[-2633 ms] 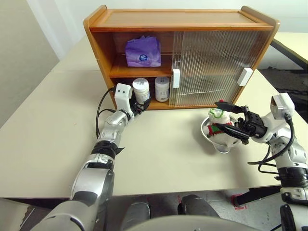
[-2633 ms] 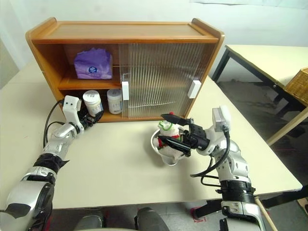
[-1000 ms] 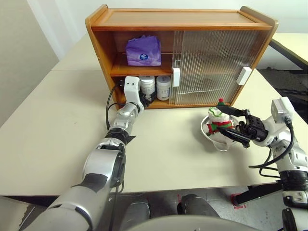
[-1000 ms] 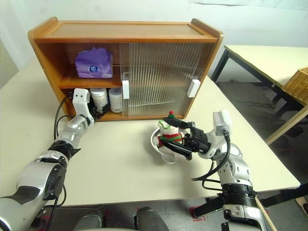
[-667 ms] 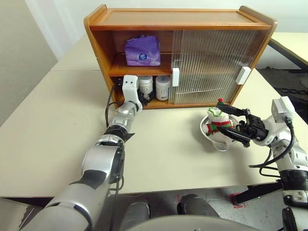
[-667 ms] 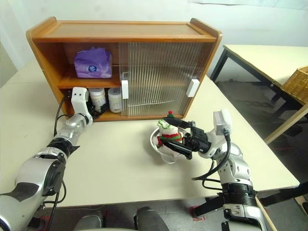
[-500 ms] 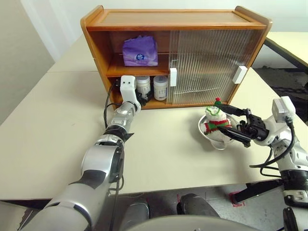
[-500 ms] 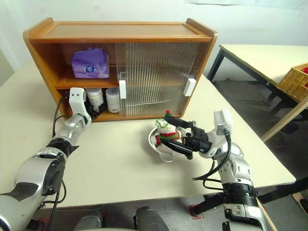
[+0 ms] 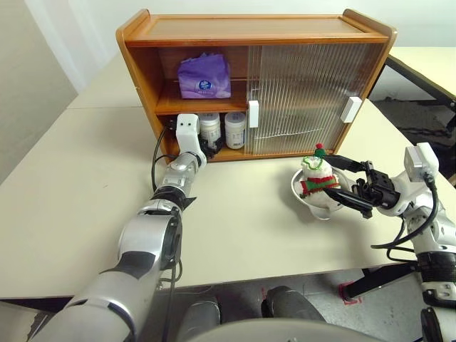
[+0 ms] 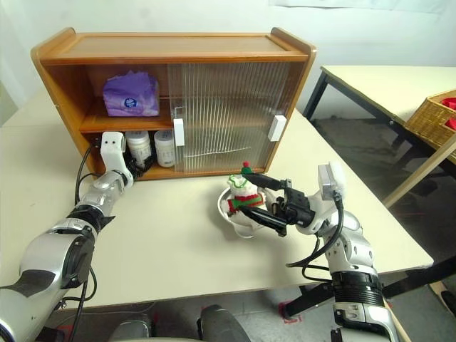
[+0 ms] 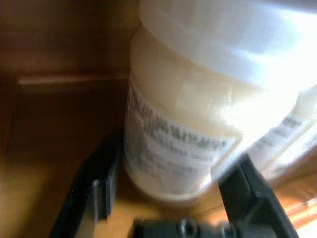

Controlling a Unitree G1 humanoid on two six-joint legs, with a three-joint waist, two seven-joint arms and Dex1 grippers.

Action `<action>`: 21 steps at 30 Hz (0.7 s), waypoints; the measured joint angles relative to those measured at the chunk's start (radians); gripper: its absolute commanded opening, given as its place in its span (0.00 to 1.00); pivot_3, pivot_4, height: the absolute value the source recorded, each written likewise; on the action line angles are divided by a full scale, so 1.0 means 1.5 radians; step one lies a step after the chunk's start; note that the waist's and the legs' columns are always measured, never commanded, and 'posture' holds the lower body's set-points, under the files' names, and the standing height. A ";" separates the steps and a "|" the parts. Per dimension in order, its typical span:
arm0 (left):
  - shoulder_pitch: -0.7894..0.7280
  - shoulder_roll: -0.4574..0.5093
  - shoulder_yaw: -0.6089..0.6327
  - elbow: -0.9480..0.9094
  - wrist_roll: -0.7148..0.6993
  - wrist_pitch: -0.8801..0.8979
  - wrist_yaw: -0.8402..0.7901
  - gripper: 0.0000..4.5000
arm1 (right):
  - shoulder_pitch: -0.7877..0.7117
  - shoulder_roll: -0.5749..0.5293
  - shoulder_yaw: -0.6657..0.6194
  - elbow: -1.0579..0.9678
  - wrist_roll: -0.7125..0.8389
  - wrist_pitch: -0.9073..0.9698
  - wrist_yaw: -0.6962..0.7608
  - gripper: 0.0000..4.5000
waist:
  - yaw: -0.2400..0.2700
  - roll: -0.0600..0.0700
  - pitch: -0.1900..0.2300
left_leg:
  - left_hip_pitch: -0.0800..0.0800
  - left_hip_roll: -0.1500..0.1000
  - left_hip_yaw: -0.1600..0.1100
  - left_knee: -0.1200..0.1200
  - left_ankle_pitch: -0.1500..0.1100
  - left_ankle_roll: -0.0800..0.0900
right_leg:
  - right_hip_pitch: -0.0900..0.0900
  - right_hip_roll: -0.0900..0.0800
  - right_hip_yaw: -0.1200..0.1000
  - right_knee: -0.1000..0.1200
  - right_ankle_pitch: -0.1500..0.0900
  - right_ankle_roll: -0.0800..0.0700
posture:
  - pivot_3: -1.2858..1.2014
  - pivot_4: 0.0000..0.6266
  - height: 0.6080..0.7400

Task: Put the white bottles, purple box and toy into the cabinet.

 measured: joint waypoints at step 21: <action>-0.006 0.016 0.002 0.012 0.001 0.002 0.009 0.70 | 0.001 0.000 0.000 -0.004 0.000 0.000 -0.003 1.00 | -0.009 0.000 0.000 | 0.000 0.000 0.000 -0.001 0.000 0.000 | 0.000 0.000 0.000 0.000 0.000 0.000 | 0.44 0.00 1.00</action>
